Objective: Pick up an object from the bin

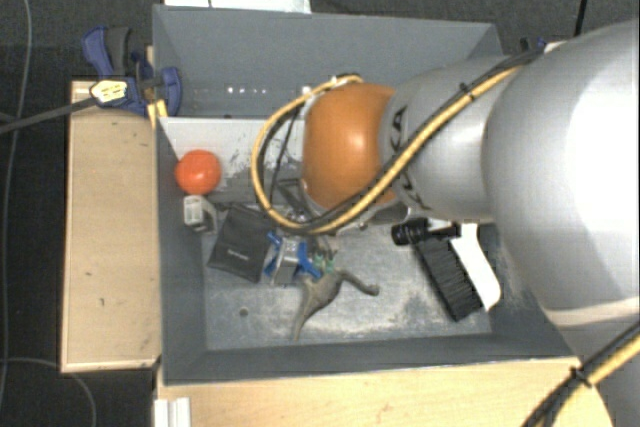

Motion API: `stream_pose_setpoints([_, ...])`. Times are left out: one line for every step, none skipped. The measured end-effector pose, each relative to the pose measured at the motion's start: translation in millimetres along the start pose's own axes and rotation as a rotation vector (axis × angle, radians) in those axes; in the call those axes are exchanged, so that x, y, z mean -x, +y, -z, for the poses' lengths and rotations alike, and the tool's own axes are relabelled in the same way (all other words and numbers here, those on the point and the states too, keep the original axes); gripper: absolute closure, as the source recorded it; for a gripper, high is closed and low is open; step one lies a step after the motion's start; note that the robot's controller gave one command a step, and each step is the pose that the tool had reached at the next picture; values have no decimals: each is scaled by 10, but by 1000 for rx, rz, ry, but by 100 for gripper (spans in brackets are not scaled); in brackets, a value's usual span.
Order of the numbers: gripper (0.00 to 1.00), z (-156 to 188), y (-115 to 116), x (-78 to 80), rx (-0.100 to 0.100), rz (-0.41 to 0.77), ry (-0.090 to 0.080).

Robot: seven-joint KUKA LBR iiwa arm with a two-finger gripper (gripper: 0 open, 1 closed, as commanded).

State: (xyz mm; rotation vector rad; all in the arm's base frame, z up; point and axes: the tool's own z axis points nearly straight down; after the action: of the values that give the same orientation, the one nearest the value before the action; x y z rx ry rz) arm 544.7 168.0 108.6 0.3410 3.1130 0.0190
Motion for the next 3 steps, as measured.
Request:
stream_pose_setpoints([100, 237, -38, -34, -9, 7, 18])
stream_pose_setpoints([100, 436, -138, 136, 6, 104, -13])
stream_pose_setpoints([0, -236, -392, 252, -5, 63, 10])
